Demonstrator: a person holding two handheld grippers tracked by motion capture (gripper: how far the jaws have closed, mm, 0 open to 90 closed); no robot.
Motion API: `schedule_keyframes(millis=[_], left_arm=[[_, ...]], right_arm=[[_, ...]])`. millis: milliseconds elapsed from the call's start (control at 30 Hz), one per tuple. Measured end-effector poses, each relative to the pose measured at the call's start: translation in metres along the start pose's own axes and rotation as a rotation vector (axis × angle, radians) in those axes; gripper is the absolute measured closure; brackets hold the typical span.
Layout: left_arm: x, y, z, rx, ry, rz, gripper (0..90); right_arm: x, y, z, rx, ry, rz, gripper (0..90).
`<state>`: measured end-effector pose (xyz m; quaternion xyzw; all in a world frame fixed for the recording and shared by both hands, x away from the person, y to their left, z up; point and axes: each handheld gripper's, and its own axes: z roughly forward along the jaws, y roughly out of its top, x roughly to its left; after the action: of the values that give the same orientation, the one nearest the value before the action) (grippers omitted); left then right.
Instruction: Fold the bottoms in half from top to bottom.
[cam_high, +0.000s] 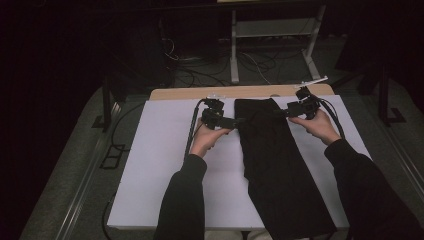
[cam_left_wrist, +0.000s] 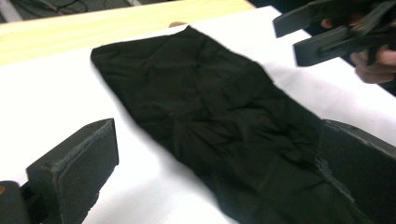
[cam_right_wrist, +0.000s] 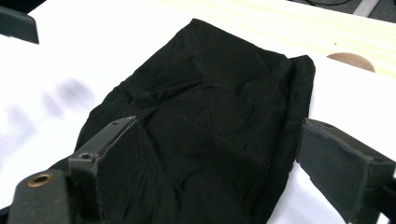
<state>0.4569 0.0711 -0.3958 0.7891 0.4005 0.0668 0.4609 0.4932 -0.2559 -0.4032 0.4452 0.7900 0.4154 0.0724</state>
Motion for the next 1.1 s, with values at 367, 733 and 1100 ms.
schedule_keyframes(millis=[367,733,1100], left_arm=[[0.017,-0.008,0.021,-0.056,0.008,-0.124,0.0],[0.026,-0.014,0.034,-0.061,0.018,-0.222,0.0],[0.03,-0.02,0.045,-0.07,-0.019,-0.266,5.2]], right_arm=[[-0.01,-0.005,0.019,0.027,-0.011,0.027,12.8],[-0.027,-0.01,0.028,0.023,-0.039,0.101,13.5],[-0.029,-0.017,0.043,0.084,-0.068,0.118,23.5]])
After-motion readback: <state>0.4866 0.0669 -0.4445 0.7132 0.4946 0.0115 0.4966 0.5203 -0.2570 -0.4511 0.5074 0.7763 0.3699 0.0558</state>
